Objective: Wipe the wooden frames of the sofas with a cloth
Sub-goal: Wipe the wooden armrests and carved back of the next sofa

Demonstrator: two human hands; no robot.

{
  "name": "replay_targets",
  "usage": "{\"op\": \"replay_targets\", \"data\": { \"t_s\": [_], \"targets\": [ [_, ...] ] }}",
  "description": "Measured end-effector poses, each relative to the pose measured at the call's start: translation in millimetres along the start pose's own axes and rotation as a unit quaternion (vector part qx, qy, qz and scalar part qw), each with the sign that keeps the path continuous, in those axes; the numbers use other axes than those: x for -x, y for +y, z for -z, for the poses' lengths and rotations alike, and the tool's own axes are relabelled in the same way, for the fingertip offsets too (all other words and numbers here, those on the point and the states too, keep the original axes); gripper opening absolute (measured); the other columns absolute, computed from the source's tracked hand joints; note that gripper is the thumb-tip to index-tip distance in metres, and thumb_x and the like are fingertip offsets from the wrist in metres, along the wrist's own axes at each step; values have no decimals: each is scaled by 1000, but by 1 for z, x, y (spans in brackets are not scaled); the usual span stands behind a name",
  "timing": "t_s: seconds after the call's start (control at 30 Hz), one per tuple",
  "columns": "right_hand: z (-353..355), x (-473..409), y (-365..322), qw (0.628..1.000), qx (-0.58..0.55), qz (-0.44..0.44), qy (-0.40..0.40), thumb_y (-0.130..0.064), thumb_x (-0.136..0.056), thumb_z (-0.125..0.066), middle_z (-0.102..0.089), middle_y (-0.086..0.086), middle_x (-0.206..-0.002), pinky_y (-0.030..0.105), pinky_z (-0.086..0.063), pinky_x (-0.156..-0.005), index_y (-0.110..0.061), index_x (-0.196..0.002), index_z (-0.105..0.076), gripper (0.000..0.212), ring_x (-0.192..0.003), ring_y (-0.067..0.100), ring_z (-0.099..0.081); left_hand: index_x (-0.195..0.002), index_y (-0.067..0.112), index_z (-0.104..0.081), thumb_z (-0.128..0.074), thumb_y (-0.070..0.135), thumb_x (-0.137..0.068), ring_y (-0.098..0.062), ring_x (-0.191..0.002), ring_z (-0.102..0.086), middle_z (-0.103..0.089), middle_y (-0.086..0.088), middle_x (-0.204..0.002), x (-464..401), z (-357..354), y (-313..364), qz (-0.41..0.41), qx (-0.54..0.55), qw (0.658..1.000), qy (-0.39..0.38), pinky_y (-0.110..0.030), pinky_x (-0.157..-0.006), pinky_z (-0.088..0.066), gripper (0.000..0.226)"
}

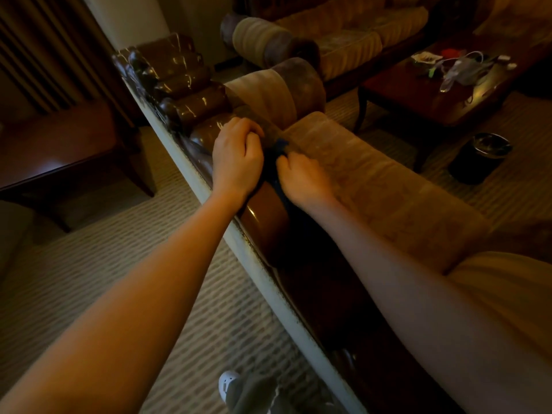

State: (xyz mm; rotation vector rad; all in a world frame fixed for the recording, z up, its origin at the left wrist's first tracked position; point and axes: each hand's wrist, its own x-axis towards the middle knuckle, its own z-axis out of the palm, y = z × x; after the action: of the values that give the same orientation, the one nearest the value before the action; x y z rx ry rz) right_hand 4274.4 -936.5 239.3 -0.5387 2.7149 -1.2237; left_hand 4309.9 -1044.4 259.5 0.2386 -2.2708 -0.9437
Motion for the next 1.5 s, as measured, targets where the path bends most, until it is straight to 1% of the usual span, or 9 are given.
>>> {"op": "replay_targets", "data": {
  "t_s": [0.23, 0.4, 0.57, 0.73, 0.87, 0.97, 1.13, 1.33, 1.5],
  "targets": [
    [19, 46, 46, 997, 38, 48, 54, -6, -83, -36, -47, 3, -51, 28, -35, -44, -10, -57, -53, 31, -44, 19, -50, -84, 5, -61, -34, 15, -85, -16, -88, -51, -59, -9, -90, 3, 1, 1, 1, -7, 1000, -12, -11, -76, -32, 28],
    [11, 98, 97, 992, 124, -16, -27, -24, -101, -22, -35, -3, -65, 34, -39, -72, -22, -64, -28, 38, -76, 22, -45, -83, 11, -58, -33, 15, -85, -16, -89, -51, -57, -4, -90, 2, 1, 0, 4, -4, 1000, -16, -13, -77, -33, 25],
    [3, 68, 39, 988, 78, 31, 126, -8, -91, -34, -47, 8, -57, 27, -25, -49, -10, -59, -48, 34, -45, 23, -47, -82, 7, -60, -33, 14, -84, -13, -85, -50, -57, -5, -87, 1, 2, 1, 4, 6, 1000, -3, -9, -74, -32, 28],
    [0, 12, -7, 998, 6, 26, 62, -29, -100, -31, -63, 17, -103, 35, -37, -75, -4, -98, -60, 38, -97, 35, -58, -79, 4, -61, -34, 10, -83, -20, -84, -55, -61, -10, -85, 2, 2, 4, 5, 4, 1000, 2, -22, -76, -40, 27],
    [5, 23, 15, 995, 29, 92, 40, -19, -100, -28, -57, 11, -72, 32, -40, -58, -5, -83, -61, 40, -65, 26, -58, -83, 4, -60, -34, 11, -85, -22, -88, -55, -58, -7, -88, 3, 3, 5, 12, 2, 1000, -8, -27, -80, -42, 27],
    [12, 60, 57, 999, 39, 20, 8, -3, -90, -28, -47, 3, -50, 22, -32, -36, -12, -59, -54, 41, -38, 19, -48, -85, 5, -60, -35, 12, -87, -21, -91, -53, -57, -6, -90, 4, 3, 5, 10, -2, 1000, -19, -18, -79, -36, 27],
    [13, 101, 90, 994, 45, -93, -29, -22, -100, -33, -41, -1, -60, 31, -26, -54, -19, -60, -36, 40, -53, 16, -38, -83, 11, -58, -34, 14, -86, -16, -90, -52, -56, -3, -90, 4, 3, 5, 10, 5, 1000, -19, -12, -78, -34, 25],
    [-3, 78, 38, 989, -4, -49, 138, -23, -100, -29, -45, 0, -63, 31, -27, -60, -13, -66, -42, 38, -69, 30, -53, -81, 9, -59, -34, 15, -85, -16, -89, -52, -58, -4, -88, 0, 3, 2, 8, -1, 1000, -16, -17, -77, -35, 26],
    [-5, 17, -19, 994, 75, -51, 65, -26, -100, -30, -62, 16, -113, 35, -41, -80, -5, -109, -60, 38, -105, 36, -57, -78, 9, -59, -35, 13, -82, -8, -79, -48, -58, -4, -84, 0, 3, 1, 2, 18, 1000, -9, -9, -71, -33, 25]
  ]
}}
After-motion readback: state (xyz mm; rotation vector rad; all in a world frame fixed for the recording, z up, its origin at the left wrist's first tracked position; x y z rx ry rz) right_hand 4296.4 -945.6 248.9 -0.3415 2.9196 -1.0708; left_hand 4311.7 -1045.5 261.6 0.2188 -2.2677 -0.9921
